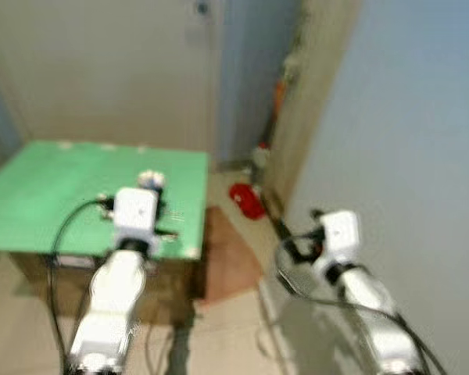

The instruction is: Hang keys on a hook

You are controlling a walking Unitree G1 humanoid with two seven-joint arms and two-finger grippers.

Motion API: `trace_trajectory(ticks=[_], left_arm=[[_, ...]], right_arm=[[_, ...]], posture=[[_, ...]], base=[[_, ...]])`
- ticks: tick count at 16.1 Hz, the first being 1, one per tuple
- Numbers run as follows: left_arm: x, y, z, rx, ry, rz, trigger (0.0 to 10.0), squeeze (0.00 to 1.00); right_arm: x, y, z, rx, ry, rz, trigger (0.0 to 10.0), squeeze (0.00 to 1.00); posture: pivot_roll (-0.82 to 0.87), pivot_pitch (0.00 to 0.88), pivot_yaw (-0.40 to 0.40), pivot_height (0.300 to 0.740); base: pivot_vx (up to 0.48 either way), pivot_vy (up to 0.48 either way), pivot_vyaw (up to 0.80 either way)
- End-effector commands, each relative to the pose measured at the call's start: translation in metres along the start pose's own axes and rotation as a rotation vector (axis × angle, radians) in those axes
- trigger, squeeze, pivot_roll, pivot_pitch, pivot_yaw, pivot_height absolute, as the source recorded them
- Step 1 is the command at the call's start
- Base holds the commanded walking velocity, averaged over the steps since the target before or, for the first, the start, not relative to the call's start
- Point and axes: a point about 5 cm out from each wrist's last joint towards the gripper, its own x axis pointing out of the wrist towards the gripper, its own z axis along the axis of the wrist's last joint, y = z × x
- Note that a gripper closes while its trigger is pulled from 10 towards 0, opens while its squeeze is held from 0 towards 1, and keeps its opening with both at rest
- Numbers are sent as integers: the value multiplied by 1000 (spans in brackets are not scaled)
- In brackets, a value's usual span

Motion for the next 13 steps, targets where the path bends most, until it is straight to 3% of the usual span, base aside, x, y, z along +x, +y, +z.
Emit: trace_trajectory(ticks=[1, 2, 6, 12, 13], left_arm=[[3, -9, 7, -9, -34, -27, 0, 0], [3, -9, 7, -9, -35, -27, 0, 0], [3, -12, 6, -7, -38, -44, 0, 0], [2, -18, 3, -4, -38, -74, 0, 0], [3, -18, 3, 8, -38, -78, 0, 0]], right_arm=[[-2, -11, 4, -33, -5, -32, 10000, 0], [-3, -11, 4, -32, -5, -32, 10000, 0], [-4, -5, 3, -55, -2, 10, 10000, 0], [-3, -9, 1, -25, 7, -14, 10000, 0], [-3, -11, 1, -40, 8, -15, 10000, 0]], posture=[[-9, 0, -15, 740], [-10, 0, -15, 740], [-15, 0, -14, 740], [-13, 0, -17, 740], [-12, 0, -16, 740]], base=[[0, 0, 0], [0, 0, 0], [0, 0, 800], [0, 0, 800], [0, 0, 0]])
